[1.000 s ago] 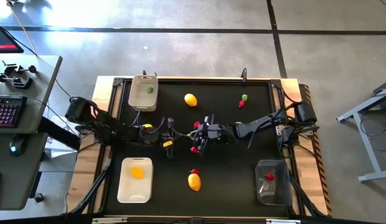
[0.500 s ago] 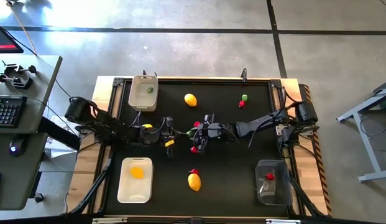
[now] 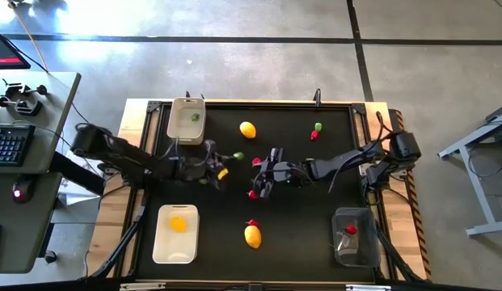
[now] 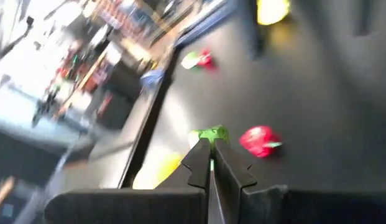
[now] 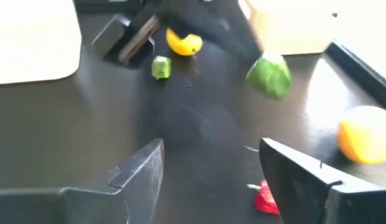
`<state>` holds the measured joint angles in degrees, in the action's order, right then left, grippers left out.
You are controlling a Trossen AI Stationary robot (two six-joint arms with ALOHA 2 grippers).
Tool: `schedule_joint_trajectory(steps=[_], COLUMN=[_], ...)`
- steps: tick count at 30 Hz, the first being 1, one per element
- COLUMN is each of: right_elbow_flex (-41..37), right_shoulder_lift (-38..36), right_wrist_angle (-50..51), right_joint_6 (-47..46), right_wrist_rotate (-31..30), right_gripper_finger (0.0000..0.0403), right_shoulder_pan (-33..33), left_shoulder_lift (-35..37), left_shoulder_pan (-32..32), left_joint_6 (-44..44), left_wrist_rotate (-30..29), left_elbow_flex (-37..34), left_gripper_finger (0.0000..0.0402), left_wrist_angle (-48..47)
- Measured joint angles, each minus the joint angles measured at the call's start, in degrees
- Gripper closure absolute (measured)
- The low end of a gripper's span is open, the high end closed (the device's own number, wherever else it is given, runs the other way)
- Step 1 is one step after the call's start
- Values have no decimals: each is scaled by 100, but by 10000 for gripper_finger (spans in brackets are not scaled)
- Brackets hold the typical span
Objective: Sort produce into baskets
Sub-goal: Put the green chili pepper into the gray bin
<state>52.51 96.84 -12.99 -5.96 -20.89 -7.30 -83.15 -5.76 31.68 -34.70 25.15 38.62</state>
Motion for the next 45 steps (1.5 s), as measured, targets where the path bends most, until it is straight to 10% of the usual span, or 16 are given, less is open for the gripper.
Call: schedule_joint_trajectory(steps=[20, 35, 45], right_elbow_flex=[-4, -7, -7], right_shoulder_lift=[-9, -9, -9], right_wrist_angle=[185, 153, 153], right_joint_6=[-61, -184, -153], right_wrist_rotate=[-36, -49, -46], right_gripper_finger=[165, 165, 165], right_shoulder_pan=[121, 401, 401], left_shoulder_lift=[2809, 1995, 1785], left_shoulder_pan=[3438, 5356, 5774], left_joint_6=[-3468, -3007, -3057], left_wrist_rotate=[284, 2088, 1915], left_elbow_flex=[-2, -2, -2], left_gripper_finger=[401, 401, 360], left_wrist_angle=[-4937, -4494, -4137])
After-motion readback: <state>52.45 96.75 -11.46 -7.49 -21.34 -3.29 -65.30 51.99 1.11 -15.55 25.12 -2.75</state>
